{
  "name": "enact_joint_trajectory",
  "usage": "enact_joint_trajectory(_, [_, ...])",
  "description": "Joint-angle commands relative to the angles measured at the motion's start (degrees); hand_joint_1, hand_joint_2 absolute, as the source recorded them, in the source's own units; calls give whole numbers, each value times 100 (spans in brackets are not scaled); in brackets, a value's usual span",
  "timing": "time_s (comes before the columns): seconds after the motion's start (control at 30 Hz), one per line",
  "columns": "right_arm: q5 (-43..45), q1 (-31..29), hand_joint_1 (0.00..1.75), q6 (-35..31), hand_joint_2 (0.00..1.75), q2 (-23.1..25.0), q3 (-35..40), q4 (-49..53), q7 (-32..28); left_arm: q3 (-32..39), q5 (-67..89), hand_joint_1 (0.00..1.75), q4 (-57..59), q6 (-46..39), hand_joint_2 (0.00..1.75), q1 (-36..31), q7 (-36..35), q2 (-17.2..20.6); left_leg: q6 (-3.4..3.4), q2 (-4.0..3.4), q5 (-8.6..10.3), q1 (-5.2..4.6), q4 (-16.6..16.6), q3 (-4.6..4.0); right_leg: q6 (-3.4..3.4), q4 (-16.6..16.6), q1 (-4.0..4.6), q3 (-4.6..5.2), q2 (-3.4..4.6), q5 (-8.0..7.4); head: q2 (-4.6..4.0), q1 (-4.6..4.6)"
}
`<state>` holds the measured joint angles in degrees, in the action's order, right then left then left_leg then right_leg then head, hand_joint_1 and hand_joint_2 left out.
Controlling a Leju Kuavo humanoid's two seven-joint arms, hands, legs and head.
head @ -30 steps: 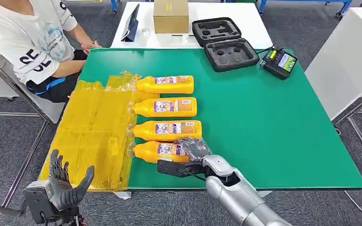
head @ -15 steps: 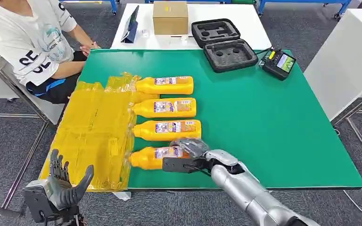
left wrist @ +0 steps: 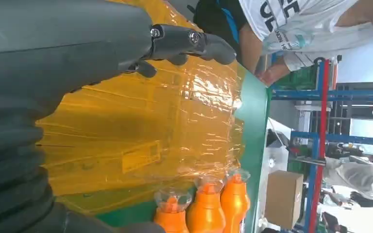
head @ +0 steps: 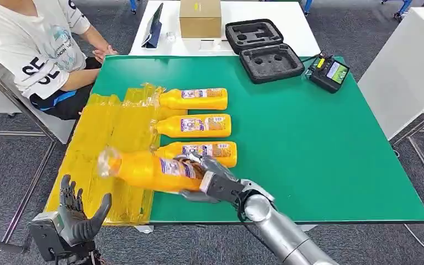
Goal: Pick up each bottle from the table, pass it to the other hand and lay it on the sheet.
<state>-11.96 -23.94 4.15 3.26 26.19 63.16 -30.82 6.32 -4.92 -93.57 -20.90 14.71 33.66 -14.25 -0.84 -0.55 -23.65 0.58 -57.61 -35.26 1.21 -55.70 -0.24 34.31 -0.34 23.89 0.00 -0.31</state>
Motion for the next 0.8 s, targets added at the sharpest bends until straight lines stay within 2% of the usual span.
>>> enact_joint_trajectory(0.03, [58, -27, 175, -42, 175, 192, -300, 176, -23, 87, -18, 0, 295, 3, 175, -49, 22, -49, 3, 11, -4, -1, 6, 17, -3, 4, -2, -18, -6, 7, 0, 0])
enact_joint_trajectory(0.13, [114, 11, 175, -64, 175, 216, -339, 192, -44, 106, -20, 0, 282, -14, 175, -43, 24, -71, 2, 4, -8, -2, 6, 21, -1, 3, -3, -21, 0, 9, 0, 0])
enact_joint_trajectory(0.27, [165, 178, 175, -438, 175, 383, -460, 411, -184, 234, -101, 0, 59, -43, 175, 143, 96, -229, 3, 4, -8, 0, 2, 14, -2, 1, -1, -15, 1, 8, 0, 2])
enact_joint_trajectory(0.33, [180, 236, 175, -657, 175, 420, -518, 469, -202, 248, -295, 0, 3, 206, 175, 171, 8, -261, 3, -1, -12, -1, 2, 18, -2, 0, -2, -17, 6, 10, 0, 0])
enact_joint_trajectory(0.47, [325, 391, 175, -1008, 175, 465, -667, 291, -381, -202, -1033, 0, 8, 1708, 175, 168, -362, -68, 4, 15, -12, 1, 3, 22, -2, 2, -1, -24, -9, 15, 0, 2])
enact_joint_trajectory(0.53, [404, 413, 175, -1048, 175, 532, -651, -230, -547, -586, -1403, 0, -18, 2463, 175, 125, -558, 73, 2, 13, -4, 1, 5, 11, 0, 5, -1, -13, -10, 8, 0, 0])
enact_joint_trajectory(0.63, [407, 459, 175, -1143, 175, 680, -505, -893, -885, -1098, -1416, 0, -91, 2686, 175, 7, -609, 242, 3, 10, -5, 1, 7, 15, -1, 8, 1, -18, -6, 6, 0, 0])
enact_joint_trajectory(0.7, [395, 466, 175, -1174, 175, 707, -489, -932, -918, -1112, -1411, 0, -99, 2666, 175, -2, -618, 248, 5, 13, -7, 2, 11, 23, -3, 11, 2, -26, -7, 8, 0, 0])
enact_joint_trajectory(0.73, [416, 426, 175, -1073, 175, 750, -406, -1152, -888, -1354, -1518, 0, -105, 2843, 175, -43, -651, 435, 5, 12, -5, 0, 10, 15, -2, 8, 0, -16, -7, 7, 0, 2])
enact_joint_trajectory(0.8, [451, 497, 175, -1021, 175, 871, -340, -1351, -884, -1579, -1521, 0, -104, 2880, 175, -150, -653, 548, 6, 11, -7, 0, 11, 20, -4, 8, 0, -21, -4, 8, 0, 2])
